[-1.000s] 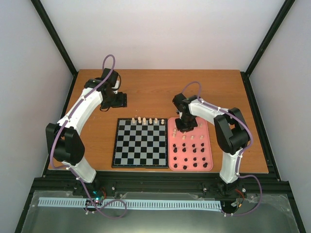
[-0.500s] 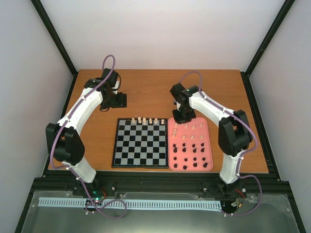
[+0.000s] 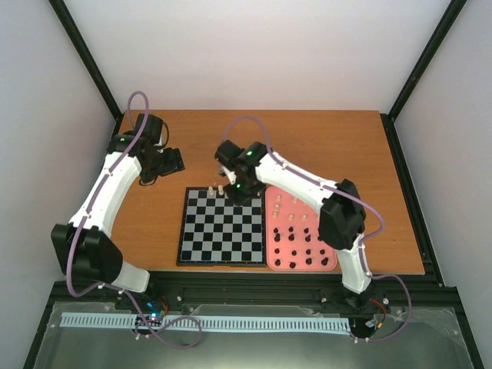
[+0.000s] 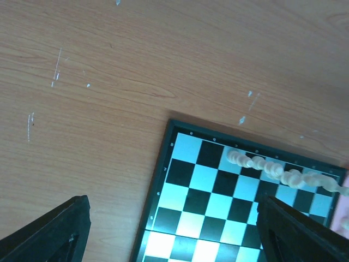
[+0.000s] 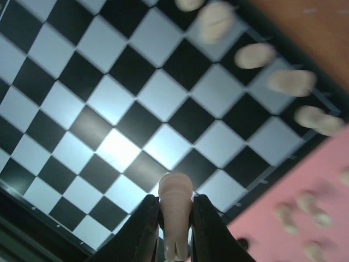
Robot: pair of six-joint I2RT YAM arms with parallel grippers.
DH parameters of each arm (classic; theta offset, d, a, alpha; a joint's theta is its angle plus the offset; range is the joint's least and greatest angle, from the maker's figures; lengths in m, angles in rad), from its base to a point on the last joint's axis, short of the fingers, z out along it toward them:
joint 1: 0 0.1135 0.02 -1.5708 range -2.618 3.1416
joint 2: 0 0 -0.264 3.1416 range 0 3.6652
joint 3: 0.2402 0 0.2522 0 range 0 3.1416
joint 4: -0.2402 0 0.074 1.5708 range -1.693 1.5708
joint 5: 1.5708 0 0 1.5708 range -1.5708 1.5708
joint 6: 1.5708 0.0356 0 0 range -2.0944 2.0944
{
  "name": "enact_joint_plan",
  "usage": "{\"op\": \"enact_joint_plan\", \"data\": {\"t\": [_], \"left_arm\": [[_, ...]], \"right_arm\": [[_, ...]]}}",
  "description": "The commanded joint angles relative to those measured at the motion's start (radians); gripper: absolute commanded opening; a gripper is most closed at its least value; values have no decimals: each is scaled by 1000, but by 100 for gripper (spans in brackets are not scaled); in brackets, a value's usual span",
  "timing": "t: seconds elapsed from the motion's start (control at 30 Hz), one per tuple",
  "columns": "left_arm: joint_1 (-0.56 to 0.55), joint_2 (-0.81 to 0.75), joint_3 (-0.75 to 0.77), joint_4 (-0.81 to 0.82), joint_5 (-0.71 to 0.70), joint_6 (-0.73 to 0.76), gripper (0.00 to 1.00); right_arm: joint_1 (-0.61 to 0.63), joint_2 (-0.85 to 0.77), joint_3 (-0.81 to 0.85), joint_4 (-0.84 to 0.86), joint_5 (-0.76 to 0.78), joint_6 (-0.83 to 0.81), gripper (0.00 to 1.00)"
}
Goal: Set up the chess pieces on the board
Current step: Place the chess piece on the chessboard, then pick up the chess piece from the chessboard.
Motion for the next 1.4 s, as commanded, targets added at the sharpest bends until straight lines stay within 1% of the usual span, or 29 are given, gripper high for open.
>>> {"op": "enact_joint_plan", "data": {"t": [0.0,0.2,0.33,0.43,0.5,0.57,0.67,0.73,0.9,1.03,1.2,1.27,1.37], "left_arm": [[-1,-76,-11,-19,-23,-79,86],[0,-98,8,-26,-44,-83,87],[0,-86,36,-52,-87,-60,87],[0,-81,44,-62,-94,-42,87],[-1,-79,41,-62,-94,-34,87],[0,-78,40,-64,-94,-26,87],[0,-74,41,-67,-97,-14,87],[0,-74,44,-67,-95,-5,87],[0,-83,38,-66,-56,-7,87],[0,-97,2,-49,-19,11,86],[-23,-96,-33,-37,83,87,79],[-55,-88,-39,-50,113,109,74],[-156,-95,-69,-42,101,130,69]], "right_arm": [[72,74,46,-18,-65,-43,9],[104,202,117,-26,-73,-71,9],[105,266,162,-36,-67,-73,10],[105,294,188,-40,-74,-63,12],[105,302,192,-36,-73,-57,18],[105,304,199,-39,-67,-53,25],[105,288,212,-45,-59,-47,30],[105,262,220,-47,-57,-42,37],[99,185,256,-112,9,-19,42],[42,86,216,-133,41,1,44],[-82,16,125,-104,61,62,44],[-136,27,133,-130,82,88,44],[-214,48,169,-151,88,79,44]]}}
